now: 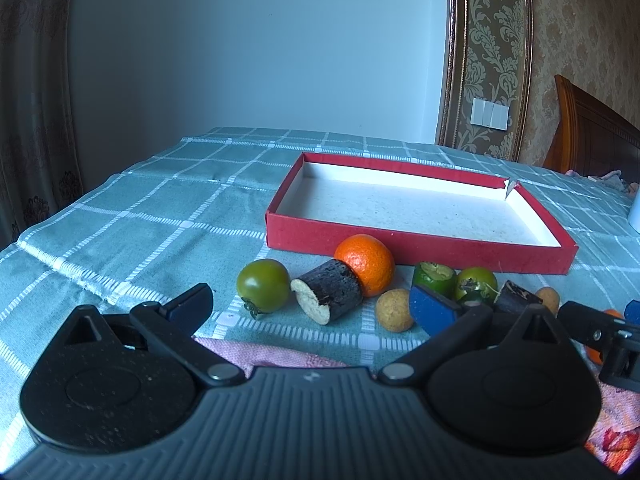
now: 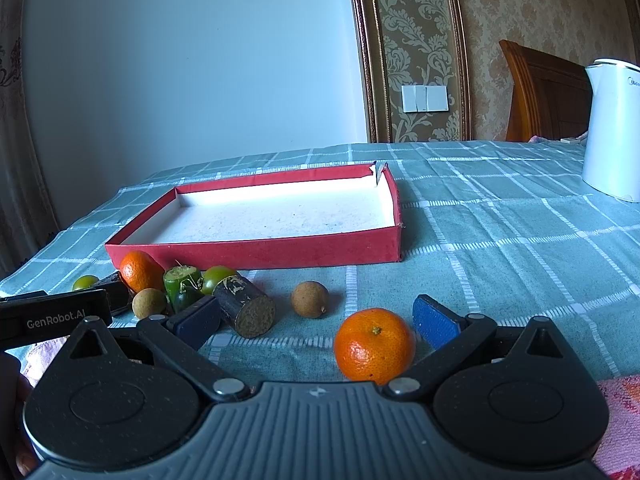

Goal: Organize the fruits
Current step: 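Move the open right tool toward the loose tangerine on the cloth, then close the right tool around the tangerine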

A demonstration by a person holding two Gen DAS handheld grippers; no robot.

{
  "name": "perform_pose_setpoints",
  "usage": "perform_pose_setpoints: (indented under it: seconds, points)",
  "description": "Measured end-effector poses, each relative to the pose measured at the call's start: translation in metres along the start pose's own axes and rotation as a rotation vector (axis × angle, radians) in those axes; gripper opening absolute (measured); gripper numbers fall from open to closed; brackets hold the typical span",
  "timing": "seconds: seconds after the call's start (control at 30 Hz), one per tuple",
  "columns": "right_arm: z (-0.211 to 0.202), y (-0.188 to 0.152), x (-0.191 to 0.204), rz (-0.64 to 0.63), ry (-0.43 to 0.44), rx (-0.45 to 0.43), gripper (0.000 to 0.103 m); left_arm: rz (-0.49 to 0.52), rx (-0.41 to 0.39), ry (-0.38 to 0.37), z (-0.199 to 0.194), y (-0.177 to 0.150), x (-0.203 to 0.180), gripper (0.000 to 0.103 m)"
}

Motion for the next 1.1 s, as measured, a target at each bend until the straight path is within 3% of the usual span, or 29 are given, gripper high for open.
perform_pose_setpoints:
  seconds: [0.57, 0.87, 1.1]
  points:
    - [0.001, 0.000, 0.000, 0.007, 0.004, -0.001, 0.103, 0.000, 0.000, -0.001, 0.000, -0.001, -0.001, 0.103]
    - [-0.007, 0.000, -0.018, -0.002, 0.109, 0.060, 0.103, -0.010, -0.005, -0.006, 0.000, -0.002, -0.001, 0.103]
    - [-0.028, -0.003, -0.037, -0.117, 0.140, 0.029, 0.103, -0.016, -0.008, -0.020, -0.003, -0.001, 0.001, 0.103]
Point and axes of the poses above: each gripper's, at about its wrist camera, not at the fingertips, and z roughly the way its jaws point, x to its left, y to its top, the point moved 2 cm from there along z, roughly the way its jaws point, and after that the axes turned 8 degrees about -z, right-handed, at the moved point
